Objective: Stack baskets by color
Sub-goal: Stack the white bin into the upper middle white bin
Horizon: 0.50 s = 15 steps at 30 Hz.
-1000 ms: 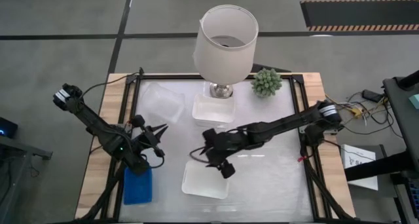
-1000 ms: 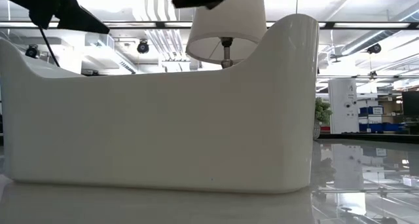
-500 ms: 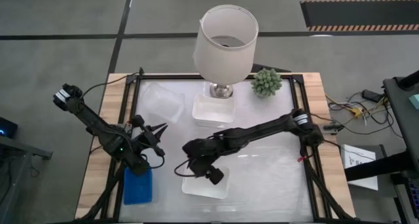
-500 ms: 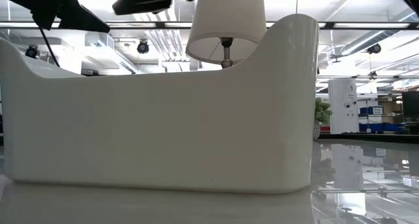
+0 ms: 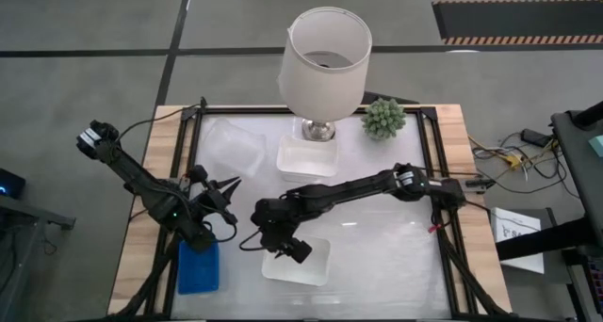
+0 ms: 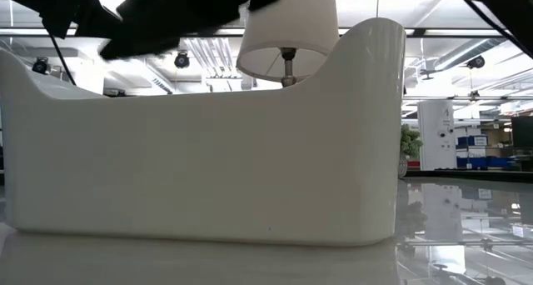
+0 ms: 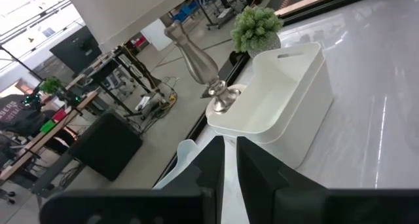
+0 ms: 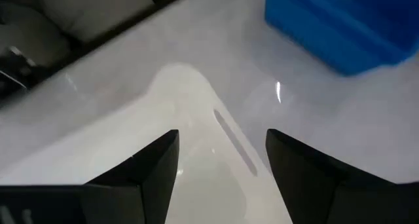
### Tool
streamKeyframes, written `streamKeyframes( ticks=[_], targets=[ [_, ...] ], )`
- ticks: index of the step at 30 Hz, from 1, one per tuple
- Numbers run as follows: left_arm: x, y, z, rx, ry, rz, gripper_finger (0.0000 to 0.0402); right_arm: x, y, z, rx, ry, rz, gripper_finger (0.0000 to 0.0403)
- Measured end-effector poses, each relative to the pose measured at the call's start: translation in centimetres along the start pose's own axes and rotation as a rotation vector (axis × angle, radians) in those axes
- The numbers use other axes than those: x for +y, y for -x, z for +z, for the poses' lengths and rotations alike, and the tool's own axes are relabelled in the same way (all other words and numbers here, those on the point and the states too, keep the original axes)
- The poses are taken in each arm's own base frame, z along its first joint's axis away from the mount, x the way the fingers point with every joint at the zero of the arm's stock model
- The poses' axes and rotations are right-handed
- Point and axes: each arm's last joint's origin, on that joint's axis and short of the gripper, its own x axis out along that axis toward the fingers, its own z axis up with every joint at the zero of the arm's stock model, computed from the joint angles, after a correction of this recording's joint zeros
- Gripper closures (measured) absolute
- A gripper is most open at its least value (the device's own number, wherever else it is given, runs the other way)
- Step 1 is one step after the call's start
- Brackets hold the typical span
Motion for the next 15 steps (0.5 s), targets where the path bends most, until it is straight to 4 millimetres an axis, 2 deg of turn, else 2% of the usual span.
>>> streamKeyframes(
  ticks=[4,9,15],
  targets=[
    [0.0,0.0,0.0,0.0,-0.001,0.0,0.038,-0.3,-0.9,-0.7,0.017,-0.011,0.007,0.0182],
    [0.0,0.0,0.0,0.0,-0.001,0.0,0.038,-0.5,-1.1,-1.1,0.02,-0.016,0.006,0.0191],
    [0.0,0.0,0.0,0.0,-0.003,0.001,0.038,-0.7,-1.1,-1.3,0.025,-0.008,0.004,0.0247]
  ],
)
